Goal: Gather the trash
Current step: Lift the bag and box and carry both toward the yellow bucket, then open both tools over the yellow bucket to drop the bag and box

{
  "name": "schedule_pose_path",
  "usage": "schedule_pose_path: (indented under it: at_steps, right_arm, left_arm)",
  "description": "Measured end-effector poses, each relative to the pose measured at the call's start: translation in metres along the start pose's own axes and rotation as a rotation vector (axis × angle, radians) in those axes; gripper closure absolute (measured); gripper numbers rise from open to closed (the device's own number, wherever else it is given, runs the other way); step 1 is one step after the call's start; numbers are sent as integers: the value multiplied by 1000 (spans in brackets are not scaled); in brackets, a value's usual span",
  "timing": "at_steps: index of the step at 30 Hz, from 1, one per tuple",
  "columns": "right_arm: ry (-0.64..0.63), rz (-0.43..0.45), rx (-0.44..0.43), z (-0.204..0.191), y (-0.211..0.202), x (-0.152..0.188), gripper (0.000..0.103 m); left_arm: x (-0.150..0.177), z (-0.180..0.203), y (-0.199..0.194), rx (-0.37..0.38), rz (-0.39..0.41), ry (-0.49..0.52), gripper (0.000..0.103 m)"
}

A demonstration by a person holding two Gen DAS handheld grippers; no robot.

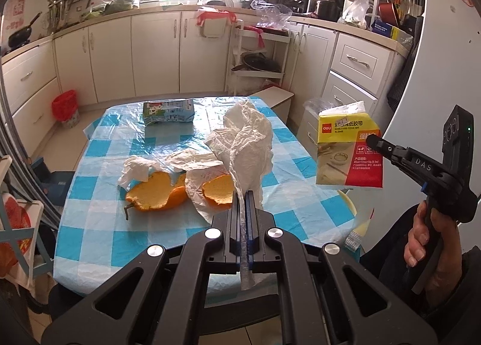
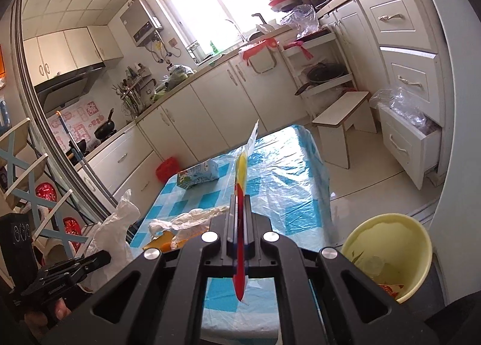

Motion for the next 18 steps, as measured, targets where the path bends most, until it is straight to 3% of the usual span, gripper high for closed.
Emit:
schedule_pose_path:
  at_steps: [8, 14, 18]
  right_arm:
    - [-3, 2, 182, 46, 1, -23, 100]
    - [106, -90, 332, 113, 19, -19, 100]
    - [139, -186, 402, 135, 42, -5, 100]
  left_arm:
    - [-19, 37, 25, 83, -2, 25, 100]
    - [-30, 76, 51, 145, -18, 66, 100]
    - [-32, 100, 75, 180, -43, 83, 100]
Point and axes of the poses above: each gripper's, at about its wrist camera, not at the fingertips, and y roughly the way its jaws point, z to its right, x to its underside, the point moved 5 cm from there along y, roughly the way its jaws point, and after that the axes turned 1 degree about -z, right-handed, at the moved point
